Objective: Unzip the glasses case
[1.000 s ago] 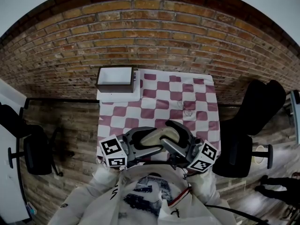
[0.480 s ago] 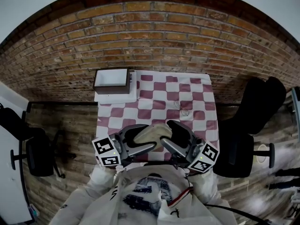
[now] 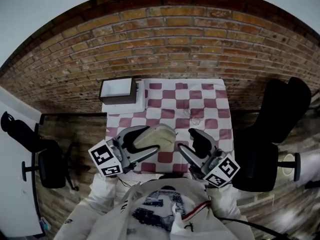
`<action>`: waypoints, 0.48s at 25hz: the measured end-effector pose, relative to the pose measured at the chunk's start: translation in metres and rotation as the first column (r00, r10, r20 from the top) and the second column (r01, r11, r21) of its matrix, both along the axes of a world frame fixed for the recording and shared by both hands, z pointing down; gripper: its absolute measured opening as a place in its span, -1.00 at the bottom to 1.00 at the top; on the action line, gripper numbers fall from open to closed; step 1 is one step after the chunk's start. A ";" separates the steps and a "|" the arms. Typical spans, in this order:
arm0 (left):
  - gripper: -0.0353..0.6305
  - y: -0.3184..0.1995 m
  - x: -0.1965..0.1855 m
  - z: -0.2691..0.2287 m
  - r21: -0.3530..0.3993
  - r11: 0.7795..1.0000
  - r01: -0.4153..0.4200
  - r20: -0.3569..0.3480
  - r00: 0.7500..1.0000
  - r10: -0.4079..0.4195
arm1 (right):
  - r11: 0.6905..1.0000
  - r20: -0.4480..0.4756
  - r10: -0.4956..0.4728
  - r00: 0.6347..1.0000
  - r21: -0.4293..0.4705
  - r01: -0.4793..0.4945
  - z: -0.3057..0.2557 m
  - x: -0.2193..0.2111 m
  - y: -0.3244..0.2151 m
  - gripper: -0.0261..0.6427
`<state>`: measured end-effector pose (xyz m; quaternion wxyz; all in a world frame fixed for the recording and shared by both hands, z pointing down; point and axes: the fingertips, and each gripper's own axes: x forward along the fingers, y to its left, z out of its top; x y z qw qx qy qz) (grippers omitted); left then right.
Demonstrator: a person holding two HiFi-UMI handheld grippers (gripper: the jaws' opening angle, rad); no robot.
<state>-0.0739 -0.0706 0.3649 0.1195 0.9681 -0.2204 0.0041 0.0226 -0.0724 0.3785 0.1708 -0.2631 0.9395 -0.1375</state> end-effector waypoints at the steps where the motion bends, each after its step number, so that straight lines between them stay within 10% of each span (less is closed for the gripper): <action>1: -0.03 -0.001 0.004 -0.002 0.005 1.000 0.006 0.018 1.000 -0.006 | 1.000 -0.024 0.012 1.000 0.010 -0.011 0.001 0.003 0.000 -0.12; 12: -0.03 -0.002 0.060 -0.004 0.035 0.999 0.026 0.184 0.982 -0.032 | 0.994 -0.211 0.097 0.973 -0.022 -0.104 0.032 0.034 -0.008 -0.15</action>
